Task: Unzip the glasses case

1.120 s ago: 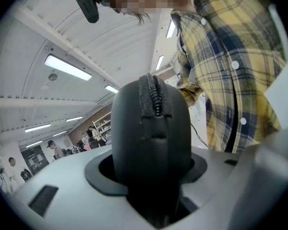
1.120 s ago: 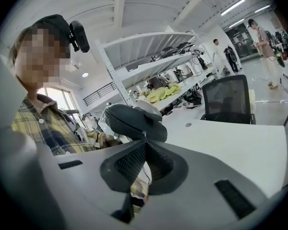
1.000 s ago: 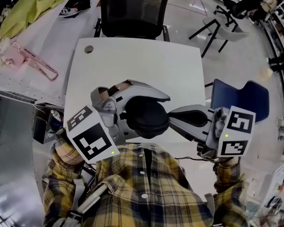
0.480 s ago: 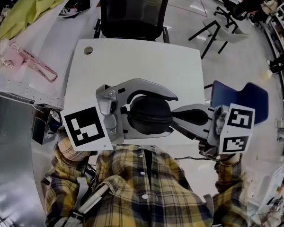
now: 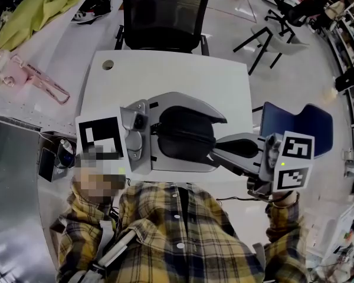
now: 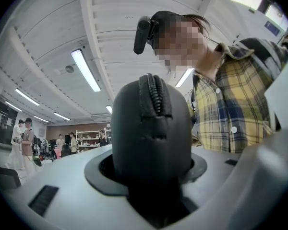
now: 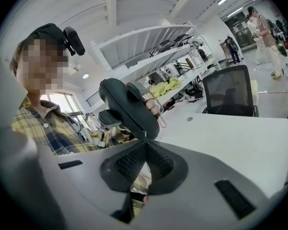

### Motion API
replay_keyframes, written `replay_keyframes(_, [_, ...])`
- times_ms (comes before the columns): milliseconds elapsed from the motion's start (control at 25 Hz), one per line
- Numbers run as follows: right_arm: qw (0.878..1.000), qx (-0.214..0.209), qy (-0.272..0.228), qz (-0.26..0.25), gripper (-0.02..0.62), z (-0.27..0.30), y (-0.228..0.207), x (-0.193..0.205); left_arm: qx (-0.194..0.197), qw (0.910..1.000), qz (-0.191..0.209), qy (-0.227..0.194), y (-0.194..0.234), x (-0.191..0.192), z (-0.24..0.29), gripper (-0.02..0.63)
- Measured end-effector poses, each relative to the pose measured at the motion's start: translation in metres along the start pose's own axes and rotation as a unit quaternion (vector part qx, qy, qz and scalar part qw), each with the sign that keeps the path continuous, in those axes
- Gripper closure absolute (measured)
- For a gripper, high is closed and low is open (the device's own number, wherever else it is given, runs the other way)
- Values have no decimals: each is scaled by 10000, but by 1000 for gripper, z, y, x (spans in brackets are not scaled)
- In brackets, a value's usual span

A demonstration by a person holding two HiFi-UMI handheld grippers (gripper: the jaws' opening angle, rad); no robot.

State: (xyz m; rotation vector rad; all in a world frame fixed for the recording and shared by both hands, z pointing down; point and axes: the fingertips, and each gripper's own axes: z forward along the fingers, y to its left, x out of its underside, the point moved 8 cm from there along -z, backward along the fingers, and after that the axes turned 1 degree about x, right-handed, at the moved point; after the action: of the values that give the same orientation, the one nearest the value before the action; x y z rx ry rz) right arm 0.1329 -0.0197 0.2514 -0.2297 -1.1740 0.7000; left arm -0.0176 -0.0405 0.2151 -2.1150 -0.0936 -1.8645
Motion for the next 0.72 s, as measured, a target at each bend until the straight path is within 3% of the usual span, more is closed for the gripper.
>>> replay_keyframes(360, [9998,-71,-32,189,597,1,-5,10,54,9983,-256,-528,4,-5,1,357])
replay_keyframes(720, [9981,-415,117,443,597,6,0,15,202,9920,-459,-1156,5,-14,0,357])
